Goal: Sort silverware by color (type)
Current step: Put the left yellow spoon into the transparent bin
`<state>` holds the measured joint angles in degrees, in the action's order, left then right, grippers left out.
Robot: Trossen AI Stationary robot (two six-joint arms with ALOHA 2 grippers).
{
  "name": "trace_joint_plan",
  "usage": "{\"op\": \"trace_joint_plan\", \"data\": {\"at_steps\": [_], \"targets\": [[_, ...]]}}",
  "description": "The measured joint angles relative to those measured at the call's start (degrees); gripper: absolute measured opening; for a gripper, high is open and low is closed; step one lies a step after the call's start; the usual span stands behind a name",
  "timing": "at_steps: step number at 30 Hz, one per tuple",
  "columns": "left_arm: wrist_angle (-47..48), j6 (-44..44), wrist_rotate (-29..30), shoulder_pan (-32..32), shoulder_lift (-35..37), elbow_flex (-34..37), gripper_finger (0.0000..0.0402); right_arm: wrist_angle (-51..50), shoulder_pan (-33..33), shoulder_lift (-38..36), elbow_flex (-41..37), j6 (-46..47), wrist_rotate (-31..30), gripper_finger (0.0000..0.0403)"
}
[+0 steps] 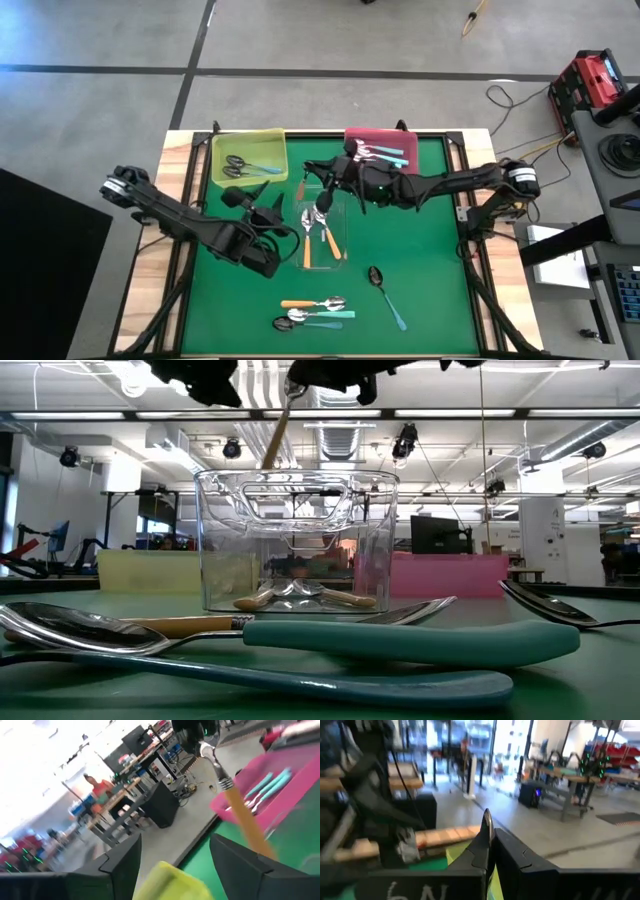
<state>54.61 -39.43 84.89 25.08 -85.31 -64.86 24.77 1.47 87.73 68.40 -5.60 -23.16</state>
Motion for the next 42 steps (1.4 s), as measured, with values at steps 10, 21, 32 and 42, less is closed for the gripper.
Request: {"op": "trace_joint_plan", "data": {"at_steps": [10,21,32,42], "targets": [[0.95,20.32,-7.08,0.15,11.05,0.00,0.0164,-22.57,0.73,0.41,12.89,-0.90,0.66,0.0009],[-25.40,46.84,-42.59,0.24,23.90,6.98,0.0108,-32.36,1.60,-0.29,19.26,-1.43,6.72,0.0009],[-67.67,64.75,-57.99,-1.07,39.72,30.90,0.0079,-36.65,2.70,2.19,19.08,11.73,17.86,0.0009],[-78.76,69.69,-49.59,-1.64,49.71,40.22,0.0078,-37.09,2.67,8.23,18.95,21.24,17.75,0.0009]]}}
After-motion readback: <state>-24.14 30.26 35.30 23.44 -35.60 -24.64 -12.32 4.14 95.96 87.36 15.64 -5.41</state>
